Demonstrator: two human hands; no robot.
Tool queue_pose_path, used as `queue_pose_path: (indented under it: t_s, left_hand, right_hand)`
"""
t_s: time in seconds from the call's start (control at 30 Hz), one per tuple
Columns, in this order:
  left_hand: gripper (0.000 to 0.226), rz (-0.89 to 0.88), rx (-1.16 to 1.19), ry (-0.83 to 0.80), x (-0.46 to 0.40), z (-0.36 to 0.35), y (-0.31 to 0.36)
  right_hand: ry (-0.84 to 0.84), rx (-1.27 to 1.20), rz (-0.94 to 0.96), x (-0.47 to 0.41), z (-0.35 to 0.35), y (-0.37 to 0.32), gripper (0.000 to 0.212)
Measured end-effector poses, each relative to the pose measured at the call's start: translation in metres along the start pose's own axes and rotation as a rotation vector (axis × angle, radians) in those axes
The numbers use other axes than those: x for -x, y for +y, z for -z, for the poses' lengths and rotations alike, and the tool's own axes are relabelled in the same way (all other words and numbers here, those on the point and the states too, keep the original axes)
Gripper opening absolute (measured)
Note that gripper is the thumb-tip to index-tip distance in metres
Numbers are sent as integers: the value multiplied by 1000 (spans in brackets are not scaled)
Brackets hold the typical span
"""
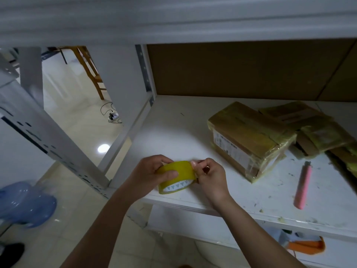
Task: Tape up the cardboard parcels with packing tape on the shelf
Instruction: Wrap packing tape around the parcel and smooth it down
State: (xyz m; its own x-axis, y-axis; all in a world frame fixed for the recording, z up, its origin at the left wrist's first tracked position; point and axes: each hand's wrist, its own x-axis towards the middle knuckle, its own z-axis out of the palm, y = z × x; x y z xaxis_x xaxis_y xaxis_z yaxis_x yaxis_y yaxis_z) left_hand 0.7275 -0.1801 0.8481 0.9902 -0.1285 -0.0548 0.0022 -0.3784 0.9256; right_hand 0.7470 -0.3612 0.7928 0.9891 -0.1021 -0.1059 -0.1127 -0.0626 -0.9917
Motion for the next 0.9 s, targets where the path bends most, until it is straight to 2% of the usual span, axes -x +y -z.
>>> queue_pose_path:
  t_s: [0.07,0.2,0.23,0.37,0.47,0.63,0.77,0.87,0.9]
  left_hand:
    - [45,15,-60,27,-10,6,11]
    - [36,63,-591,150,-26,18,19]
    - [37,75,-639,167,-28,18,17]
    - [44,96,-650,174,-37,5,11]
    - [38,108,-576,169,-45,-6,13]
    - [28,146,-580,151,-56,-9,13]
    - [32,166,-633,172,-59,-12,18]
    - [42,42,-969,264,-61,-18,26]
    - [41,-23,-1028,307,-61,-22,28]
  right_hand:
    - [30,84,40,-1,-7,1,26]
    - [79,137,86,-8,-6,1,22]
    - [85,191,113,-10,-3,-1,22]
    - [119,600,205,-15,10,8,34]
    - [110,753,294,-15,12,27,30]
    - [102,700,271,-12,10,28,23]
    - [111,662,343,-8,8,27,9]
    - [93,551,309,-4,13,20,45]
    - [75,550,336,0,16,16,49]
